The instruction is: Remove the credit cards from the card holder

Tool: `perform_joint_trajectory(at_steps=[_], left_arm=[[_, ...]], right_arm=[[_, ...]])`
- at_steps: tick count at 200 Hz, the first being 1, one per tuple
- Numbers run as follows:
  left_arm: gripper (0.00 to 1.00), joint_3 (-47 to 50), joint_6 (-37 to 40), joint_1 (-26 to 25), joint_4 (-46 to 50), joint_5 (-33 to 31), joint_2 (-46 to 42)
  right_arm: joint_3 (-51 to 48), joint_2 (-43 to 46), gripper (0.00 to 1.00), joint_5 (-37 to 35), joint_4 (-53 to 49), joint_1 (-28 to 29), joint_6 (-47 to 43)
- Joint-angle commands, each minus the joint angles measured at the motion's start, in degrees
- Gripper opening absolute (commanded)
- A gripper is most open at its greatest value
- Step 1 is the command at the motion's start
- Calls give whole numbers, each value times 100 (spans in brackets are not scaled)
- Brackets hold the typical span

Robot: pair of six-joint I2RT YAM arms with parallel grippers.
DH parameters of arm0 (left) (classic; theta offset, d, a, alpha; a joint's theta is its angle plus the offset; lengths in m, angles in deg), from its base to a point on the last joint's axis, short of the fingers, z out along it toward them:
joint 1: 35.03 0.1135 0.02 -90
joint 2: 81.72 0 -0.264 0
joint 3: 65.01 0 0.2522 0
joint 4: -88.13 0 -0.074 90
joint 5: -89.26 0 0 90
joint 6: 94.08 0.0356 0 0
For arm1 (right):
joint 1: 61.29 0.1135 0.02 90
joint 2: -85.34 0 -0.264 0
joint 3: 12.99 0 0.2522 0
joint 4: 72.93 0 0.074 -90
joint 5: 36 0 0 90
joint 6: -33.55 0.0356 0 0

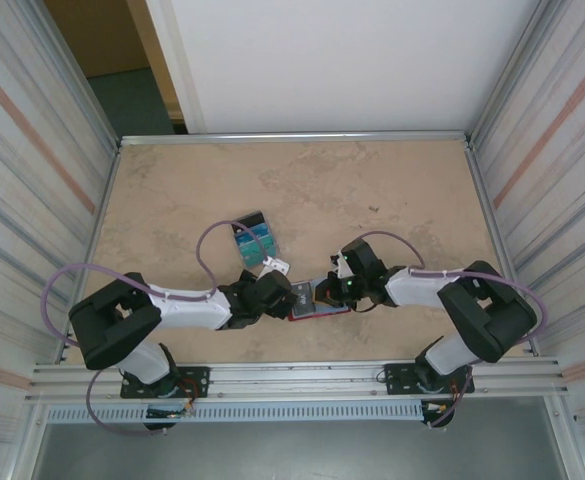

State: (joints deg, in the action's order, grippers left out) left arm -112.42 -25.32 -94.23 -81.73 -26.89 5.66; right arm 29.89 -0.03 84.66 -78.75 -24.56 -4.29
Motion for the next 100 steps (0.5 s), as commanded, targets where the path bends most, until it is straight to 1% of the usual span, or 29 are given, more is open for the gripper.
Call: perform_joint_trajectory(at_steps=[1, 47, 71, 100], left_arm=[[99, -72, 83, 26, 152, -61, 122], [99, 16, 232, 55, -16, -30, 63], [99, 9, 309, 83, -42, -24, 28], [99, -114, 636, 84, -28, 87, -57]], right_arm=[[42, 243, 0, -270, -505, -127, -296], [63, 467, 0, -492, -990, -330, -556], [58, 544, 0, -500, -1032, -388, -611], [90, 523, 0, -460, -987, -386, -618]])
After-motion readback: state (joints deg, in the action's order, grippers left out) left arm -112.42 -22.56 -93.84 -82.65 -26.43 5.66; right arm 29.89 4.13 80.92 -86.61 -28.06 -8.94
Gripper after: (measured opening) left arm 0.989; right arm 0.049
